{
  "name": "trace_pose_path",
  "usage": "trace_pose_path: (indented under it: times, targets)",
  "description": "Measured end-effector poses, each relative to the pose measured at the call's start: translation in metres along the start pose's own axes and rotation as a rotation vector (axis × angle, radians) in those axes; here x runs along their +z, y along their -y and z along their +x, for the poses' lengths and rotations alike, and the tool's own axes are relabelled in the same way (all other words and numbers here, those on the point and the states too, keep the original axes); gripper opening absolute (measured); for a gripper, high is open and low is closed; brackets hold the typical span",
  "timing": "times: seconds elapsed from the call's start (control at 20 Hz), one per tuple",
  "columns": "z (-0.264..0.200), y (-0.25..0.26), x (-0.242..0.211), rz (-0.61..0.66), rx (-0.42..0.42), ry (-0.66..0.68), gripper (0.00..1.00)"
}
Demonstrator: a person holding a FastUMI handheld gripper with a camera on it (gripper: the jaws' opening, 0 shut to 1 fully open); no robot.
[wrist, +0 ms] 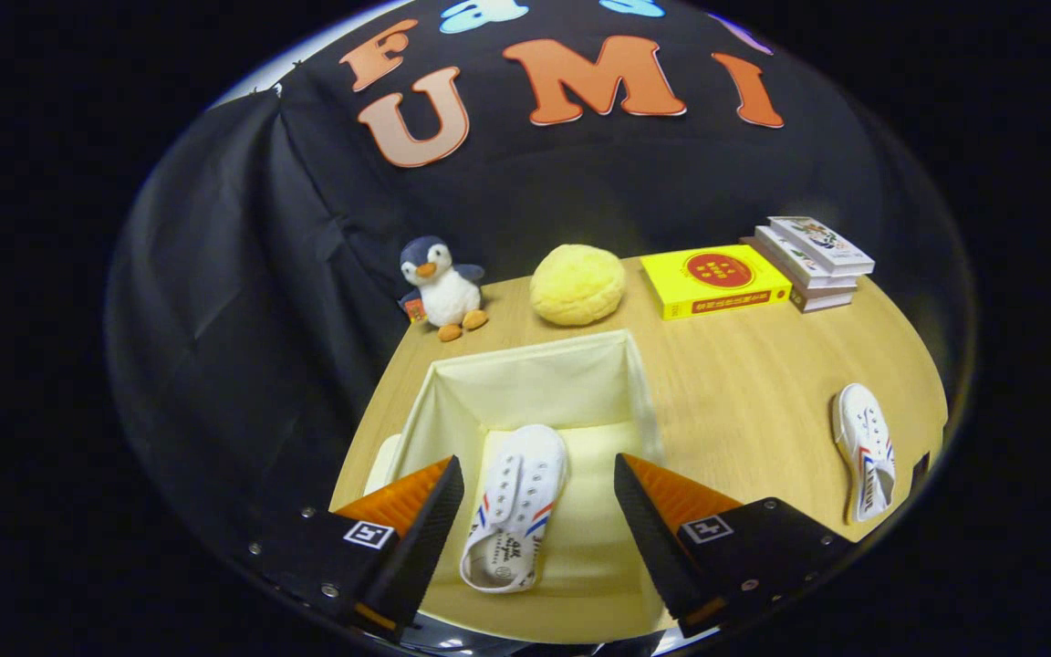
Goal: Open the storage box then place both shoes into the box .Put the left shoe in first, then the right shoe, with the right side of both shoes facing outward in a uniform manner.
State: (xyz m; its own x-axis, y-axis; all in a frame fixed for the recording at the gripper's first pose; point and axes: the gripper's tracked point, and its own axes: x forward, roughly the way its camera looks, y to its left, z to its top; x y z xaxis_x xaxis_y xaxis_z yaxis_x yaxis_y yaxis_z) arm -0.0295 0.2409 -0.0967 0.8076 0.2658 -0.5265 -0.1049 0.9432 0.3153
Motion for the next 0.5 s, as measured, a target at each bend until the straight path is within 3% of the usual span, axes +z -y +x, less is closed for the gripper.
trace_pose_path:
  times: [0.2,0.5]
  targets:
    - [-0.019,0.090,0.019,0.028,-0.104,0.035,0.99]
    - [-0.043,0.235,0.002,0.053,-0.275,0.007,0.99]
